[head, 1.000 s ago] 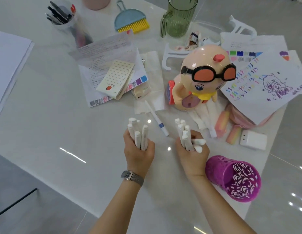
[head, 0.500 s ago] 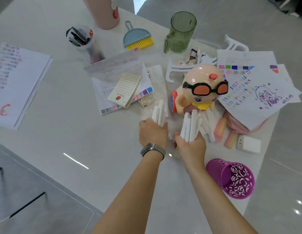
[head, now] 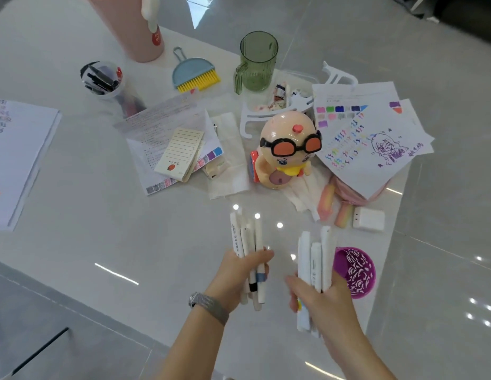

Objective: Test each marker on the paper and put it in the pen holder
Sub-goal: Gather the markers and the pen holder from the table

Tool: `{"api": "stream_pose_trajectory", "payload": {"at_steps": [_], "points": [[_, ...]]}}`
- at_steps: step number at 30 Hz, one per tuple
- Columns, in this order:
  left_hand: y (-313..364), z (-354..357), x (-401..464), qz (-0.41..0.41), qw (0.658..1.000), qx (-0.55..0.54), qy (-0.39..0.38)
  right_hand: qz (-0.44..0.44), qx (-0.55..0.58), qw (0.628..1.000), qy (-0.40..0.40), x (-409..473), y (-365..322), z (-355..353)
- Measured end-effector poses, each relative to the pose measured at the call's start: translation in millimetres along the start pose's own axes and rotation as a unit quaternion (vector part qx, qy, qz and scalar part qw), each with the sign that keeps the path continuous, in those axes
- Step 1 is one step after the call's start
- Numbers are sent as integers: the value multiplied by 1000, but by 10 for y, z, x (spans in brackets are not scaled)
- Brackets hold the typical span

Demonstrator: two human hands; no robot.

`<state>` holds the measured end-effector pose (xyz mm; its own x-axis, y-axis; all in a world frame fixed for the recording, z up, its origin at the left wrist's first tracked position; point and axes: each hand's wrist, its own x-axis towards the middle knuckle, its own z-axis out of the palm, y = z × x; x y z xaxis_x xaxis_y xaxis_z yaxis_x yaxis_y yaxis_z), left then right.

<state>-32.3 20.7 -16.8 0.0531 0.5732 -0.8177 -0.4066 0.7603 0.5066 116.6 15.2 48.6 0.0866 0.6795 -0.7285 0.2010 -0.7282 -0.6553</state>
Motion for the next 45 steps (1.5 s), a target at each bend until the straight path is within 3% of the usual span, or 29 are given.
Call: {"api": "stream_pose_trajectory", "payload": {"at_steps": [3, 5, 9, 15, 20, 26, 33, 45], "points": [[-27, 307, -143, -21, 999, -18, -40, -52, -34, 991, 122, -121, -87, -303], [-26, 547, -173, -20, 999, 31, -14, -55, -75, 974, 208, -49, -76, -579], [-115, 895, -133, 19, 989, 136, 48, -13, -91, 961, 261, 221, 108, -975], [-316, 1180, -108, 63, 960, 261, 81, 34, -117, 967, 222, 472, 355, -1033], [-297, 1121, -143, -26, 994, 55, 87, 54, -70, 978, 187, 506, 310, -1105], [-154, 856, -488, -52, 986, -121, 107, 107, 56, 991, 50, 185, -24, -1261], [127, 653, -1623, -3, 973, -204, 107, 153, 66, 984, -70, -502, -572, -1143], [439, -170, -3387, 115, 950, -271, 103, 49, 115, 988, -94, -2155, -1067, -202]]}}
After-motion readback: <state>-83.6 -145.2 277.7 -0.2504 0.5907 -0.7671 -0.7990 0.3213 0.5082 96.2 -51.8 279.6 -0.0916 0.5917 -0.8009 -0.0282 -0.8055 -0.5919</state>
